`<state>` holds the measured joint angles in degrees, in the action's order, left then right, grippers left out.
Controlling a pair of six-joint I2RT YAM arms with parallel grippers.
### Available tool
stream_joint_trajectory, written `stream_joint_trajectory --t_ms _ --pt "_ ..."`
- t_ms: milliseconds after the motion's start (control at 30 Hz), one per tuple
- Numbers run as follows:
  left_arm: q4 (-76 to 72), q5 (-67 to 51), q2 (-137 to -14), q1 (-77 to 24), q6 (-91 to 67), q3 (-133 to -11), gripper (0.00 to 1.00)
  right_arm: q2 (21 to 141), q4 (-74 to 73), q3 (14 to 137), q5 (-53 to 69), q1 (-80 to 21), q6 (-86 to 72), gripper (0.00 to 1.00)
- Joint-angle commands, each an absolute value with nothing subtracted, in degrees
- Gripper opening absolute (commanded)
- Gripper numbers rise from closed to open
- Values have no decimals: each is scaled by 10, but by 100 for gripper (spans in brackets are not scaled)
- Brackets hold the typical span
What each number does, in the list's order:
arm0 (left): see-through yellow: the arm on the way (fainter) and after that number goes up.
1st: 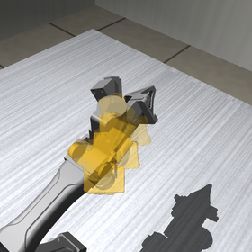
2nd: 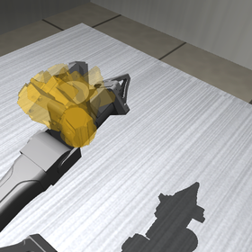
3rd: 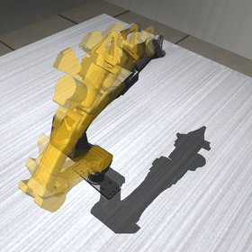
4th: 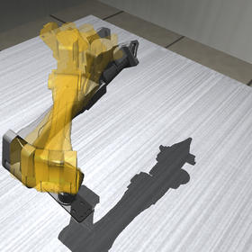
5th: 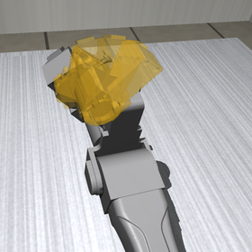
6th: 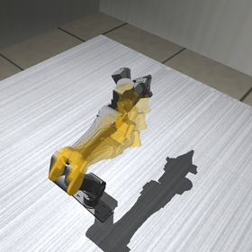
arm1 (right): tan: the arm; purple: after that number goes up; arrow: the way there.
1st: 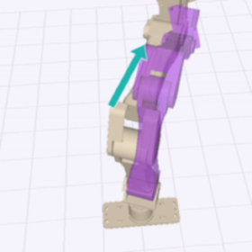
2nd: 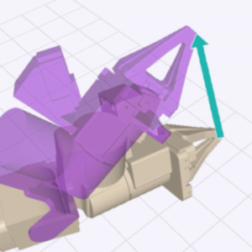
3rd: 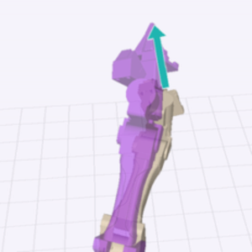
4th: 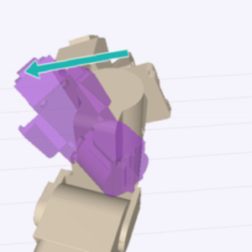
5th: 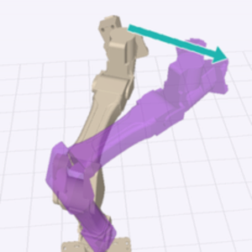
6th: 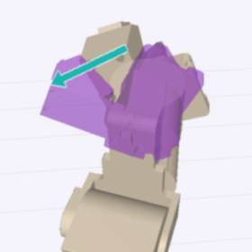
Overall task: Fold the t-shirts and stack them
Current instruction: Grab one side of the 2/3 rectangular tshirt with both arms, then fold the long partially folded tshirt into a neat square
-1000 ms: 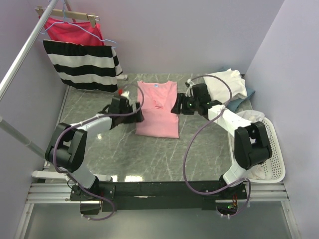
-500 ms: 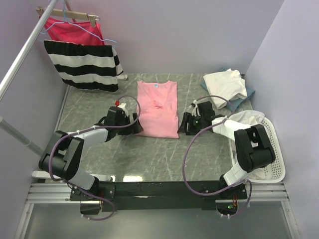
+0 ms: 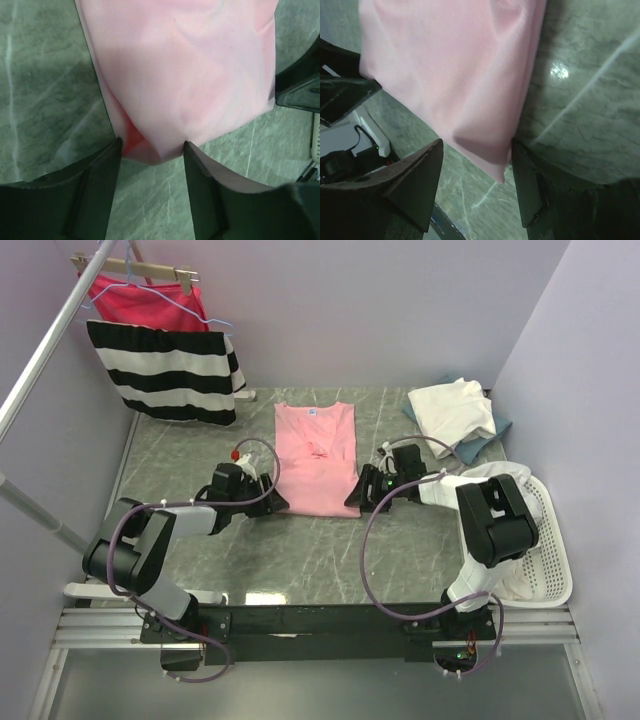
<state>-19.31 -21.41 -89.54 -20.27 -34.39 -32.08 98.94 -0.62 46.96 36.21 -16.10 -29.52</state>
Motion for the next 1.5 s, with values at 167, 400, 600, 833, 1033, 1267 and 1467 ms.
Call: stream_joint_trajectory --t_ms 167,400,600,833,1033,1267,1467 --pt "-149 -229 -922 -204 -359 -301 34 1063 14 479 361 -185 -322 61" --pt "-130 -214 -942 -204 -358 -318 1 1065 20 477 340 -185 -319 22" --pt "-55 -207 -932 -204 -347 -347 1 1016 4 461 321 -185 -297 0" --pt "51 -229 -854 -208 -348 -368 1 927 -57 436 318 -185 -264 0" --pt "105 -219 -763 -259 -380 -367 1 846 -88 389 344 -191 -249 0" --pt "173 -167 -665 -293 -400 -385 1 747 -121 363 377 -202 -244 0" --pt "208 -111 -678 -293 -376 -466 1 778 -152 445 372 -200 -229 0"
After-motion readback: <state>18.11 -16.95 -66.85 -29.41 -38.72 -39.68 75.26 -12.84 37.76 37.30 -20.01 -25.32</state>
